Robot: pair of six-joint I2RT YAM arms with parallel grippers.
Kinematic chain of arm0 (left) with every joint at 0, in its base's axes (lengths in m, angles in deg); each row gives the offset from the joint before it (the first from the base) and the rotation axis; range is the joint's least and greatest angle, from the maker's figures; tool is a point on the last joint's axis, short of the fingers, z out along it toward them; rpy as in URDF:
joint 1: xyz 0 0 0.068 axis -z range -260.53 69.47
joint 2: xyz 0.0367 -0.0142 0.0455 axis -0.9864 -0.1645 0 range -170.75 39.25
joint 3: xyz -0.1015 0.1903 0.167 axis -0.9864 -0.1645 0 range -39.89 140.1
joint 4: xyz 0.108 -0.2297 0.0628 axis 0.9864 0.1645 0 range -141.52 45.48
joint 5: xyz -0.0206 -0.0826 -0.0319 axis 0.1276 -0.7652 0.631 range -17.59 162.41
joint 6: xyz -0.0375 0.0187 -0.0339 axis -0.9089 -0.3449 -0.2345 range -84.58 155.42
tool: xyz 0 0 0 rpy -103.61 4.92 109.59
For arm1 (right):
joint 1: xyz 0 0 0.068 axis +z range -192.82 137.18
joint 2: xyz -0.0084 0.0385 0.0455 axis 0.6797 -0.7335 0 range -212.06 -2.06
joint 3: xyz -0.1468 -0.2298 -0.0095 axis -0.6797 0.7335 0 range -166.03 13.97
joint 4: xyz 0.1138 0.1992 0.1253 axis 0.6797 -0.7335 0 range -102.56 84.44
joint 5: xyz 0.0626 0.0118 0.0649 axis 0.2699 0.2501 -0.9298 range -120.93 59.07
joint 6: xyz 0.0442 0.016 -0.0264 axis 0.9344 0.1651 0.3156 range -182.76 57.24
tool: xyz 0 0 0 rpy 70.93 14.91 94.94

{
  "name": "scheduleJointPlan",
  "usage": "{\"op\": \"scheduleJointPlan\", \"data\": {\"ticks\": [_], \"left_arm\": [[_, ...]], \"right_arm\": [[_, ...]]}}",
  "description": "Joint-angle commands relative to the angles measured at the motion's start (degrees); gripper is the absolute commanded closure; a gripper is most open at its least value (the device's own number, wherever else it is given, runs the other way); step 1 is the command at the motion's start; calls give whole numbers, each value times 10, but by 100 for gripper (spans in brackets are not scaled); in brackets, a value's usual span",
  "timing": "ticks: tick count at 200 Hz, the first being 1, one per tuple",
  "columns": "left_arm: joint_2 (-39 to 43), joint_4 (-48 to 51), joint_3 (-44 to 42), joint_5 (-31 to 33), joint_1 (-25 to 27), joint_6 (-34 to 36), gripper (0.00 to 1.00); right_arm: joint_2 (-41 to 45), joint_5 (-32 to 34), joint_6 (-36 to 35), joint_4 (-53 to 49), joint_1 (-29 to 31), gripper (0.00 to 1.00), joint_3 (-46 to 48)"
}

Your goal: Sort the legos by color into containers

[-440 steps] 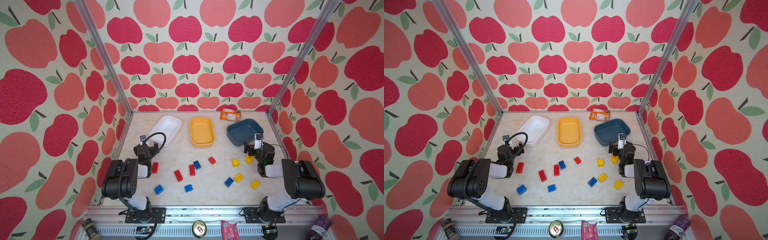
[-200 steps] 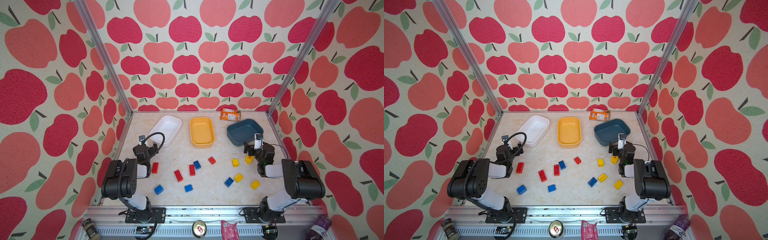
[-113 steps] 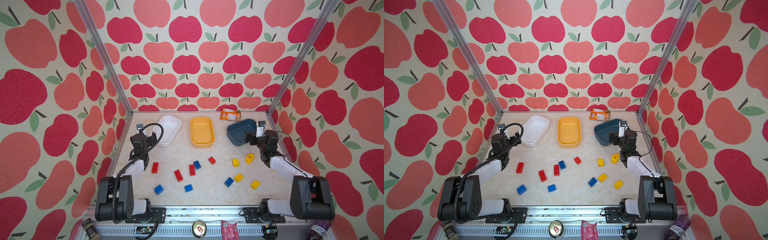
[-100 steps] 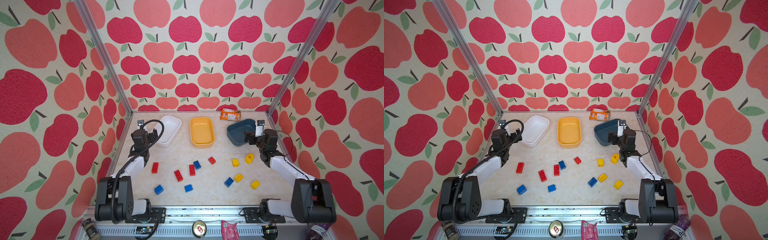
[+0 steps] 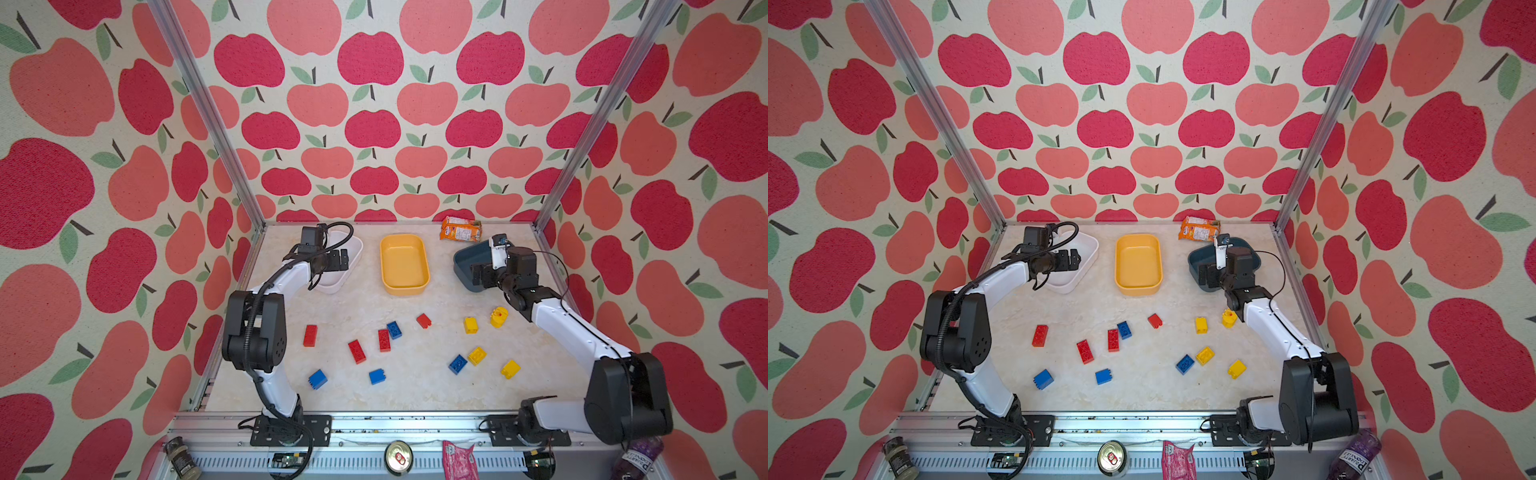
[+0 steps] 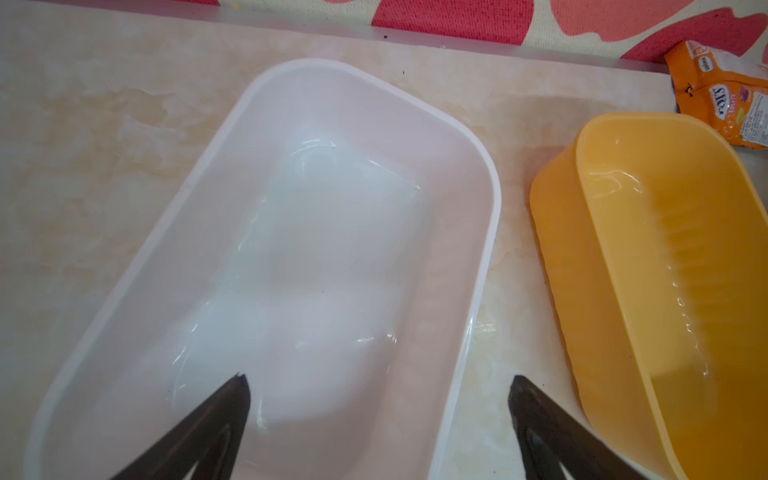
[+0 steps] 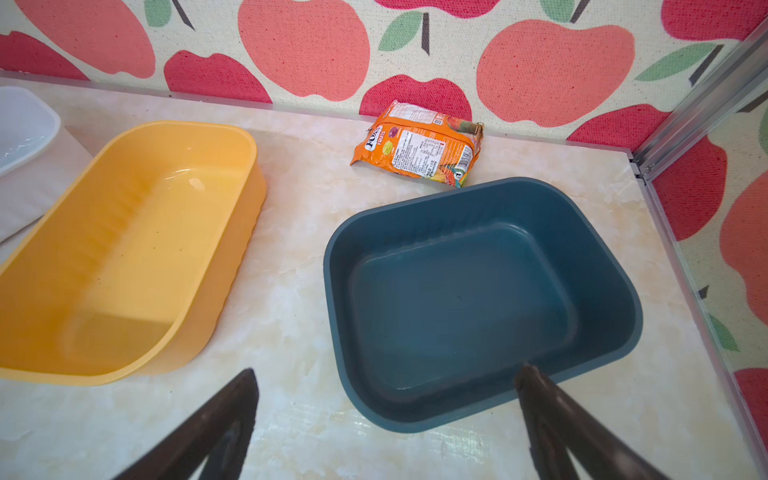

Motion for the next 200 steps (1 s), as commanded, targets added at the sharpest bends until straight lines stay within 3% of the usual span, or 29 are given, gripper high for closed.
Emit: {"op": "scheduleJointPlan", "data": {"ticks": [1,111,200], "left_arm": [[-37,98,58,-40,11,-17,1],[-93,254,133,-77,35,-63,4],[-96,298,149,-108,65,-95,7]], "right_arm": [[-8,-6,13,-30,11,1,-20],[-25,-25,7,-55,21,1,-43],[-30,-34,2,-54,21,1,-41]]}}
